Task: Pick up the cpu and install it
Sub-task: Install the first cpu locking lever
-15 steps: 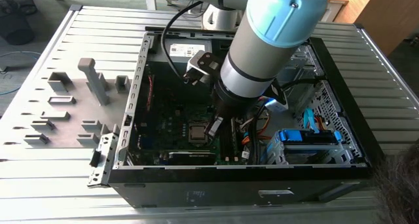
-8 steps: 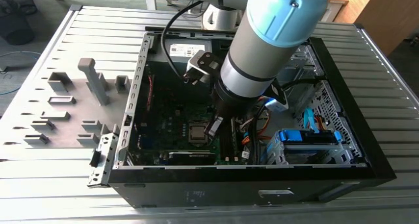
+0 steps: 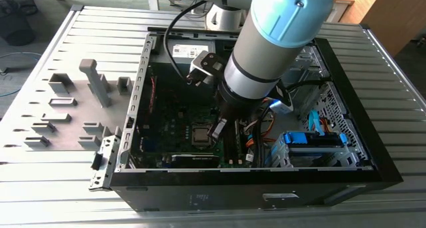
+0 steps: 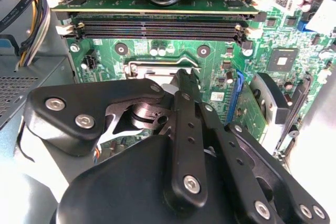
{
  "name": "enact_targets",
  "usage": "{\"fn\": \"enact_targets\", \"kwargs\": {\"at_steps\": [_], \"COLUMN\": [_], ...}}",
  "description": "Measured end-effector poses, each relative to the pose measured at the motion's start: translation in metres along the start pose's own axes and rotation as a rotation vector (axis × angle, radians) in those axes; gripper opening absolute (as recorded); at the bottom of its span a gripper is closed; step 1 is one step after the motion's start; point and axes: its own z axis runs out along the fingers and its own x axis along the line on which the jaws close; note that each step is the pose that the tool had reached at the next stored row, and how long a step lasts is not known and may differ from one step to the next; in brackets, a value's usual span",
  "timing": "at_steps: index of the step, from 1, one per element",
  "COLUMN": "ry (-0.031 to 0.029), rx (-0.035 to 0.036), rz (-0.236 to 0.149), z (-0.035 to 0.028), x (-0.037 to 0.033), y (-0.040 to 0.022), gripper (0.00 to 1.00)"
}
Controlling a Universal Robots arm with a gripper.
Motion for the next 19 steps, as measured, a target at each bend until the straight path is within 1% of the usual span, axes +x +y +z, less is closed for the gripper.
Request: {"fn": "enact_targets", "kwargs": {"at_steps": [2, 3, 7, 10, 13, 19], "ry": [0.0, 0.0007, 0.0004, 0.0014, 0.0017, 0.0015], "rx": [0.0, 0.0002, -0.0004, 0.0, 0.0002, 0.0001], "rz": [0.0, 0.0, 0.0, 0.0, 0.0, 0.0], "z": [-0.0001, -0.0012, -0.0079, -0.0105, -0.015, -0.0157], "x": [0.0, 0.0001, 0.0001, 0.0001, 0.0001, 0.0002], "y": [0.0, 0.0002, 0.0013, 0.0017, 0.0024, 0.0025], "gripper": [0.11, 0.11, 0.11, 0.11, 0.11, 0.11]}}
